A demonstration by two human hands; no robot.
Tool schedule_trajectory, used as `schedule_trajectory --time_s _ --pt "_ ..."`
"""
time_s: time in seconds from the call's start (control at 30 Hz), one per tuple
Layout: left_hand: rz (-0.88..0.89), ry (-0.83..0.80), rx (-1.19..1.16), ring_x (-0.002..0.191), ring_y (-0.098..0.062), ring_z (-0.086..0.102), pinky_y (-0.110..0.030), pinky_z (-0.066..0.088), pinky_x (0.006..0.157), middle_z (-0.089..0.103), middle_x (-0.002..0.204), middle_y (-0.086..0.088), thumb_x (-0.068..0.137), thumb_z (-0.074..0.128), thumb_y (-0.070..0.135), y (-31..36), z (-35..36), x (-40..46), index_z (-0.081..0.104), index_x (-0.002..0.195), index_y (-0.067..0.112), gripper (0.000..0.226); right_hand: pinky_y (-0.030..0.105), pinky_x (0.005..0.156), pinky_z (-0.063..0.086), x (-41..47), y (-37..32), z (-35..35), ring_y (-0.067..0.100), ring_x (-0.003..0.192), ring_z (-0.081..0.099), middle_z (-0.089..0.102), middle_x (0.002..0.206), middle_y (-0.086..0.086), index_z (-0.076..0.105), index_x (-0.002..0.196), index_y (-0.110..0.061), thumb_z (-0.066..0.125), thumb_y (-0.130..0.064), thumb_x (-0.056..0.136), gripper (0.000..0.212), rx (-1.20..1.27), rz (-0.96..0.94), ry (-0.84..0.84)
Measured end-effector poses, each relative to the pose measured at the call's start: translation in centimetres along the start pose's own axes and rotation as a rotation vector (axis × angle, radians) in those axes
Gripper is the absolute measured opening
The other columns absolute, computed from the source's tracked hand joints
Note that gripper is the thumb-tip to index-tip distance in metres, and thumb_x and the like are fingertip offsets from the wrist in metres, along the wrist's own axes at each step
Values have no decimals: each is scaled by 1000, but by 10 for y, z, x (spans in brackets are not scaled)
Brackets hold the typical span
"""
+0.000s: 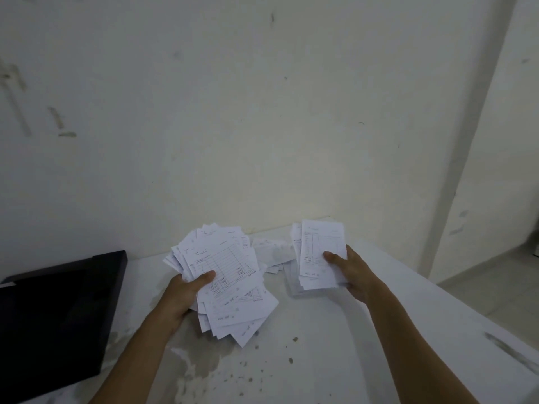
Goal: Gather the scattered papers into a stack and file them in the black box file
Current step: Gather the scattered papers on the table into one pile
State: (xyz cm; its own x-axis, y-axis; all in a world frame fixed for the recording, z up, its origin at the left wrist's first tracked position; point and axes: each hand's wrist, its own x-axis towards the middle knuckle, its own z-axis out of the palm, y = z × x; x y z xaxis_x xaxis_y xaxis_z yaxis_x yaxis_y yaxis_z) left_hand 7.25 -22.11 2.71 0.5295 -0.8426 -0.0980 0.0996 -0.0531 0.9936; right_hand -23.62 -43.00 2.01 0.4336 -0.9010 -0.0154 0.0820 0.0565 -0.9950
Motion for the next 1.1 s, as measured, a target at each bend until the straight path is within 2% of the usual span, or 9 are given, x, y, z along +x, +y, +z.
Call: schedule_trajectory --time_s 0.2,0.33,0.5,0.6,0.67,0.77,0.9,1.0,1.1 --pt "33 -3 64 101 -23 70 -40 56 89 74 111 -3 84 76 21 2 -7 -16 69 110 21 27 52 98 55 -30 -19 38 33 116 67 70 127 10 56 135 -15 65 -14 94 41 92 -68 -149" --pt "39 -20 27 98 -21 71 -35 57 83 74 109 -2 85 75 19 1 -5 -30 69 109 22 24 48 98 55 -43 -19 87 31 113 69 72 125 9 59 131 -13 64 -11 96 35 34 -67 -255" --pt "30 -69 -76 104 -25 71 -46 56 92 74 116 -5 83 76 23 0 0 -48 67 121 19 39 50 99 54 -52 2 140 29 113 67 69 125 7 56 133 -17 67 -24 96 40 -153 -16 -208" --pt "42 -75 -72 103 -24 72 -41 57 86 75 112 -4 85 72 32 4 1 -61 67 120 22 37 31 85 53 -67 9 156 19 108 63 65 126 0 52 136 -22 67 -28 96 44 -199 -22 -199" --pt "12 -85 -55 100 -23 73 -38 58 82 77 107 -1 84 72 40 4 1 -69 68 115 24 34 26 85 50 -77 12 161 15 109 60 61 125 -5 50 138 -23 67 -27 96 46 -238 -51 -166" --pt "12 -57 8 96 -22 73 -37 58 82 76 106 -3 81 77 33 1 -2 -75 69 111 21 32 35 97 53 -86 17 167 20 117 59 60 129 -4 48 137 -26 68 -27 94 47 -287 -86 -139" --pt "27 -26 79 100 -22 70 -40 55 92 72 118 -6 86 74 19 -6 -9 -76 68 106 24 21 35 91 57 -90 13 161 17 104 65 65 117 3 49 136 -28 65 -36 96 45 -296 -107 -142" --pt "38 -8 82 105 -22 68 -40 51 99 70 122 -7 87 73 18 -12 -13 -74 66 117 18 31 33 83 54 -79 14 140 17 95 64 68 106 7 55 133 -26 63 -43 96 42 -392 -121 -24" --pt "40 23 85 106 -24 68 -41 51 99 70 122 -8 87 73 18 -16 -18 -68 66 119 14 33 35 90 47 -55 23 110 25 111 60 65 115 4 62 126 -23 64 -52 91 45 -667 -110 290"
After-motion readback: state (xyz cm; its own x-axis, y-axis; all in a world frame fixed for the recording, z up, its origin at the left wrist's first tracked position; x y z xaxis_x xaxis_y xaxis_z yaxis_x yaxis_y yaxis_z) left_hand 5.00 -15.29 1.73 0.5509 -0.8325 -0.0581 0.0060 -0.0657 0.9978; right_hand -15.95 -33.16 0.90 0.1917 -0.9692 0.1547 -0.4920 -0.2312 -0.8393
